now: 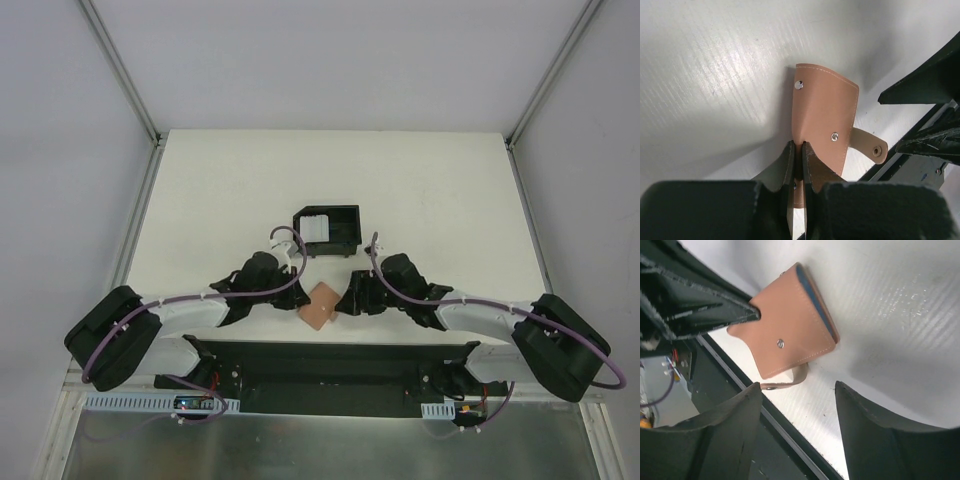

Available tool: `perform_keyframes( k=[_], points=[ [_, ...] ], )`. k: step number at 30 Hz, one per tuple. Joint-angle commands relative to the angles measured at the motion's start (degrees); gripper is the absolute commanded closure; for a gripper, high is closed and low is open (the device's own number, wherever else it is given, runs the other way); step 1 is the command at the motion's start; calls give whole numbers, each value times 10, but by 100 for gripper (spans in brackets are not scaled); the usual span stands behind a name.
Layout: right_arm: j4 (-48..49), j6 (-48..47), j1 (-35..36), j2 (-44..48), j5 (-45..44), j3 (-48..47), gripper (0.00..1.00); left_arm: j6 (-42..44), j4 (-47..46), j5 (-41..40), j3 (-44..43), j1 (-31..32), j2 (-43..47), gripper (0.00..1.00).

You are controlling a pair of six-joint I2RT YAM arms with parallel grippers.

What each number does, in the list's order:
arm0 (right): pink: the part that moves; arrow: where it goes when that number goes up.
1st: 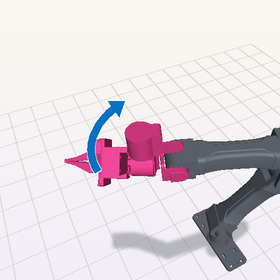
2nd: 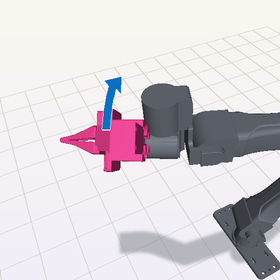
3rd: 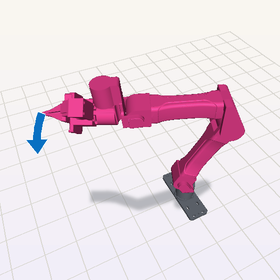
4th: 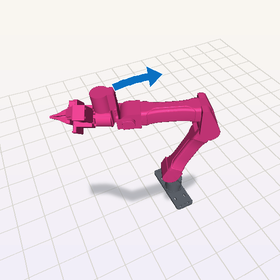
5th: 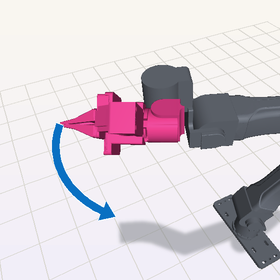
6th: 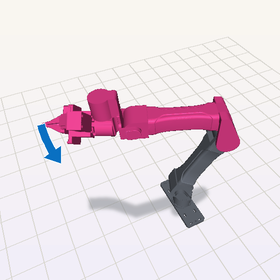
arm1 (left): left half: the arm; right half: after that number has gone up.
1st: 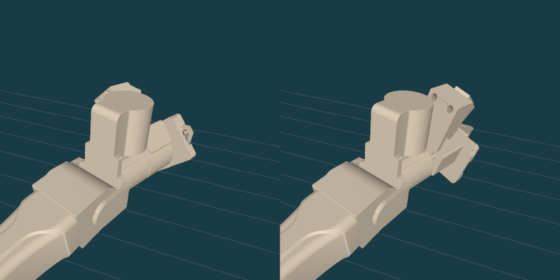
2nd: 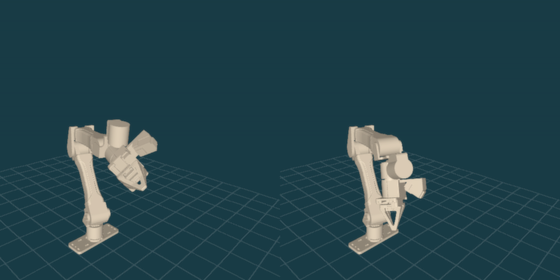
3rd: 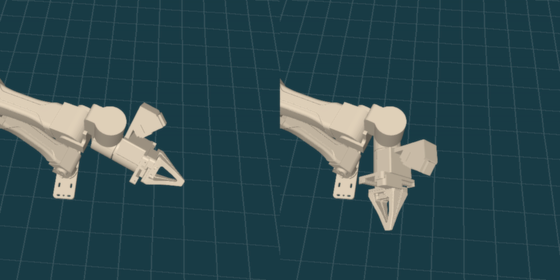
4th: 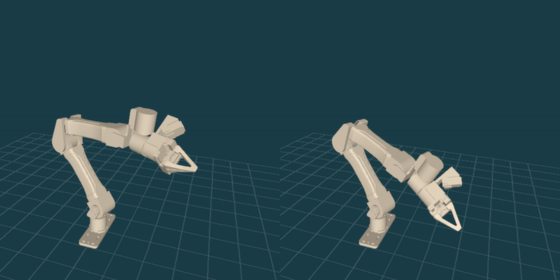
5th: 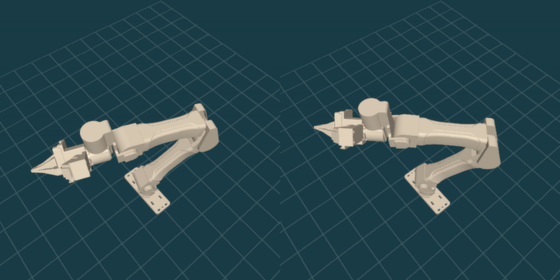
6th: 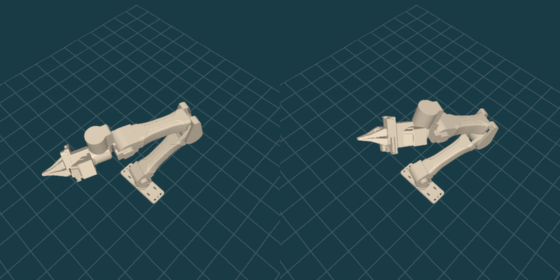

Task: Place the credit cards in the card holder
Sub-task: Open the card holder at the center of the board.

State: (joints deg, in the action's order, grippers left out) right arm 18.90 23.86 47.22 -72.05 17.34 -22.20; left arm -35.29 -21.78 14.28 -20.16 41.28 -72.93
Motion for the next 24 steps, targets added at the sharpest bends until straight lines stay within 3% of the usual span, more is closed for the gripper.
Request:
perform_keyframes(
  k=[1,11,16,21,24],
  points=[
    [-10,89,0,-25,-28,-46,35,-51,-7,-93,17,36,28,100],
    [-162,124,40,-78,-86,-133,32,-76,38,-233,1,109,73,100],
    [-202,119,43,-89,-93,-138,38,-78,56,-269,1,124,96,100],
    [-206,115,45,-96,-93,-142,52,-75,54,-281,7,134,112,100],
    [-206,112,46,-92,-94,-142,55,-73,55,-283,10,137,118,100]
  ],
)
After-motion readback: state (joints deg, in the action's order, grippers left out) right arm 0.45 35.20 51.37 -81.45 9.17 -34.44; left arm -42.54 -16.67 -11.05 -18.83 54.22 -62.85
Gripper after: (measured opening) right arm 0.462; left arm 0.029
